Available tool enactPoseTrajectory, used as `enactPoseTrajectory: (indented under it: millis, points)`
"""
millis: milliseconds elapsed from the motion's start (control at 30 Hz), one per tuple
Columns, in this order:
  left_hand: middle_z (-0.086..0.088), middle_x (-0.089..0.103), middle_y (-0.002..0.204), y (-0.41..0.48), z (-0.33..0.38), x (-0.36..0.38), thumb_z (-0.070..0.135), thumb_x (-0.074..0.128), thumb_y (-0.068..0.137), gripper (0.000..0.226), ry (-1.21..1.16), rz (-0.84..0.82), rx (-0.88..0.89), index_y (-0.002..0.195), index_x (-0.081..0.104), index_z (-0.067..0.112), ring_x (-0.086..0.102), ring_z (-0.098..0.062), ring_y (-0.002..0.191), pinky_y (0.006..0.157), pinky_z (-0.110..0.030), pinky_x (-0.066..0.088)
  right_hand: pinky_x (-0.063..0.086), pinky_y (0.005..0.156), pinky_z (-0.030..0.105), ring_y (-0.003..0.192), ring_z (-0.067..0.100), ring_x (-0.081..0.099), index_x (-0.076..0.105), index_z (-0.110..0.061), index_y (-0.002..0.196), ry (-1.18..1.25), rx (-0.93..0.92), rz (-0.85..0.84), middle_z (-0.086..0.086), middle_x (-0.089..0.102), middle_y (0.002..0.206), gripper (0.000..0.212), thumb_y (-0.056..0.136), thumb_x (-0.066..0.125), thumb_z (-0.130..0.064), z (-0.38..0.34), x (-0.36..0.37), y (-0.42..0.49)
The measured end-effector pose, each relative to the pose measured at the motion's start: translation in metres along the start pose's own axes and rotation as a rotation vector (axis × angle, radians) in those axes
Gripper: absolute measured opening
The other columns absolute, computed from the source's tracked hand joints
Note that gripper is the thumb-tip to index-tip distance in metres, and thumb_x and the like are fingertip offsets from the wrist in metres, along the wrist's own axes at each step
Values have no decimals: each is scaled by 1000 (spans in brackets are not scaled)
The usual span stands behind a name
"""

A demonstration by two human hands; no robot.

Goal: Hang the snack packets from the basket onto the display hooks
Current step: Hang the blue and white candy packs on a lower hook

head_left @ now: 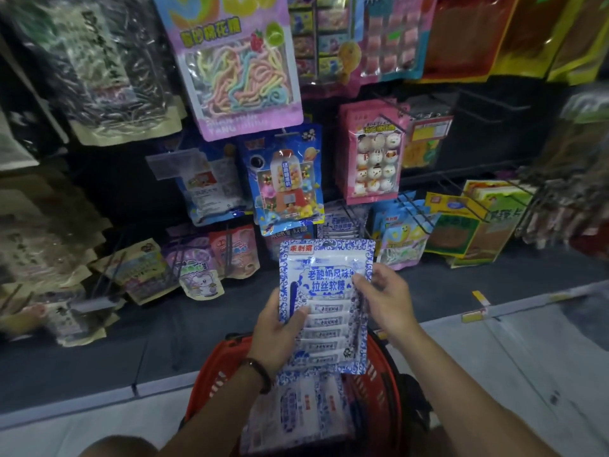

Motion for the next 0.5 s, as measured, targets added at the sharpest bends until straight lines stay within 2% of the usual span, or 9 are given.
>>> enactPoseTrajectory:
  millis: [67,100,167,233,300,367,400,500]
  points:
    - [13,74,127,16,-3,10,33,63,104,35,59,-37,-29,139,62,28,70,-6,118,98,-29,58,51,69,39,72,20,59,57,-5,94,49,-14,6,18,62,82,35,97,78,-33,1,-5,10]
    - [16,74,126,24,-4,13,41,62,102,38,97,-40,-23,138,63,30,70,-4,116,98,-30,57,49,64,36,66,19,57,50,-6,85,64,-28,4,13,57,74,34,100,74,-23,2,-7,15]
    - [16,73,125,42,-8,20,44,62,101,38,145,-25,-4,137,63,32,70,-4,112,93,-28,57,51,56,32,57,16,58,44,-12,79,62,-12,3,4,56,64,35,103,70,-14,10,-12,24]
    - [8,74,119,63,-17,28,39,64,104,30,175,-7,-19,132,66,29,71,-8,105,89,-32,58,56,59,36,60,21,63,46,-14,81,79,21,13,7,61,67,32,103,69,-12,24,-18,37]
    - [-4,72,99,86,-28,37,43,65,102,20,296,17,-29,107,69,23,66,-14,89,80,-42,57,60,65,40,66,26,68,46,-16,82,116,47,41,13,62,74,30,104,67,-11,37,-25,51]
    - [-4,55,74,105,-35,48,46,66,101,38,506,57,-10,77,54,18,52,-20,72,68,-43,43,62,69,40,67,20,69,43,-15,83,183,82,77,8,56,75,31,105,63,-5,46,-32,64]
    - [-5,52,71,111,-38,53,46,65,101,43,582,83,-20,76,51,15,49,-23,72,70,-43,40,63,69,39,65,15,69,41,-15,85,211,111,80,5,52,76,31,105,61,-4,51,-33,70]
    - [-9,61,76,129,-62,72,48,61,102,39,604,80,-93,95,64,9,59,-29,82,93,-51,46,61,63,30,63,11,66,45,-11,92,257,209,78,6,53,80,21,107,61,-12,72,-35,85]
Point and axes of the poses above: each hand's wrist, its own y-axis towards the middle knuckle, its own x-axis out of the palm, z = x × y, the point moved 10 cm from there along y, towards the middle knuckle
